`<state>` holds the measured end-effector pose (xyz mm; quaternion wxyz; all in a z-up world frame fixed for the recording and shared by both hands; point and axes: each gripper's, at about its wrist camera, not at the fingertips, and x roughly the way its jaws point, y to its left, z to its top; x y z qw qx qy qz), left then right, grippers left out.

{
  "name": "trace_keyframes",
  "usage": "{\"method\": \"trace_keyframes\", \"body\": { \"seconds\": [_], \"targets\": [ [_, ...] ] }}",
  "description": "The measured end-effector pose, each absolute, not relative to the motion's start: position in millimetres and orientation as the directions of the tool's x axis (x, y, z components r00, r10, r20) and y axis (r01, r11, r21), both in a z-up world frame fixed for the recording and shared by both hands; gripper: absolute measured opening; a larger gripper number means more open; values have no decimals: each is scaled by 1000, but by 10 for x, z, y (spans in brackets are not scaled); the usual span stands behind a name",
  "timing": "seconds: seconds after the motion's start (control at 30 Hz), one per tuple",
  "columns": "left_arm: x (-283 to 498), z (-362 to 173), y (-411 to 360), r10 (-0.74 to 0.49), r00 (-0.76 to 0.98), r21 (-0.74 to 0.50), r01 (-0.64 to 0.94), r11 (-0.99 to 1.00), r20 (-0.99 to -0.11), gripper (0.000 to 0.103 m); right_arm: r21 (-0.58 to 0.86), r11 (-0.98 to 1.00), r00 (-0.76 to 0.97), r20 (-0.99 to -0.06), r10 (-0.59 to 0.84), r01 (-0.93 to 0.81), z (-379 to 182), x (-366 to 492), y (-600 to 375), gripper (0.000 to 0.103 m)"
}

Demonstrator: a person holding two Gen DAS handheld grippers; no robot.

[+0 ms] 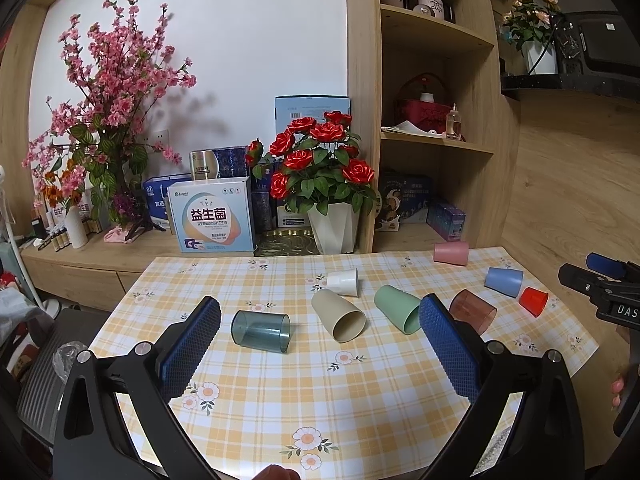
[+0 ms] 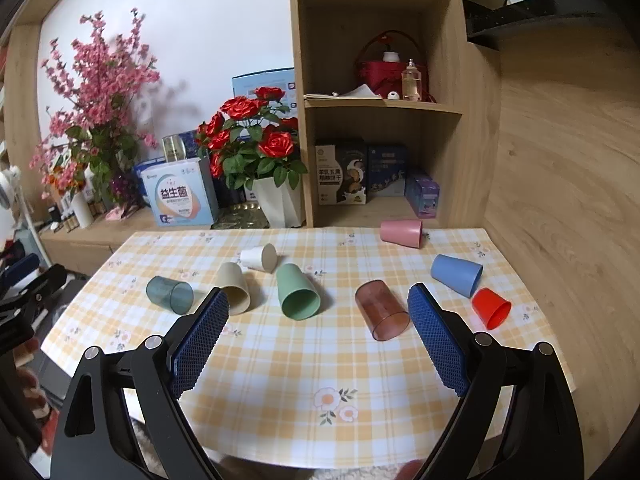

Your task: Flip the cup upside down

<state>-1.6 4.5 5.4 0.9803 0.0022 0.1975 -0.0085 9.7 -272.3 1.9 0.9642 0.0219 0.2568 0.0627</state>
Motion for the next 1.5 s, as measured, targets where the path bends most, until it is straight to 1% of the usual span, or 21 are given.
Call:
{"method": "trace_keyframes", "body": {
  "seconds": [0.27,0.33,0.4,0.43,0.5,0.57,0.7,0.77,0.83,0.87,1.0,1.13,1.17,1.27,1.4,1.5],
  "targets": [
    [123,-100,204,-12,910,-58,-13,998,-415,97,124,990,854,-505,122,-68,-139,262,-2878,88],
    [195,-175,260,-9,894,-75,-27,997,-448,97,140,988,844,-521,124,-59,-225,351,-2937,88],
    [321,-321,325,-13,850,-92,-41,995,-526,97,159,985,836,-532,136,-59,-296,419,-2978,88],
    [366,-387,363,-13,835,-101,-50,994,-550,97,164,985,833,-537,138,-57,-319,448,-2986,88],
    [431,-518,461,-7,820,-127,-80,989,-572,97,169,984,822,-553,138,-52,-409,551,-3021,88],
    [503,-652,565,36,800,-134,-144,980,-599,97,160,986,808,-575,130,-45,-520,660,-3051,88],
    [679,-853,743,28,754,-175,-188,967,-657,97,169,985,761,-632,144,-46,-766,883,-3103,88],
    [802,-964,857,13,725,-211,-217,953,-689,94,142,989,753,-648,116,-30,-870,953,-3113,88],
    [968,-1105,1017,-25,682,-285,-272,919,-731,87,122,992,739,-667,93,-15,-980,1031,-3123,88],
    [1034,-1153,1075,-41,670,-318,-296,901,-741,86,126,992,731,-676,94,-11,-1035,1069,-3137,88],
    [1436,-1440,1326,-115,632,-476,-439,762,-767,85,141,990,700,-707,102,-2,-1217,1221,-3186,88],
    [1874,-1680,1460,-160,598,-547,-549,632,-785,85,137,991,685,-722,102,-3,-1286,1304,-3216,88],
    [2011,-1771,1525,-172,594,-571,-589,572,-786,85,136,991,682,-725,101,-2,-1305,1327,-3230,88],
    [2240,-1894,1612,-167,572,-569,-655,497,-803,85,142,990,671,-735,99,9,-1354,1366,-3288,88],
    [2496,-2011,1639,-145,528,-524,-696,491,-837,85,153,987,658,-747,91,38,-1421,1411,-3392,88],
    [2575,-2095,1668,-134,515,-511,-717,474,-847,85,156,986,650,-756,82,58,-1466,1450,-3452,88]
  ]
}}
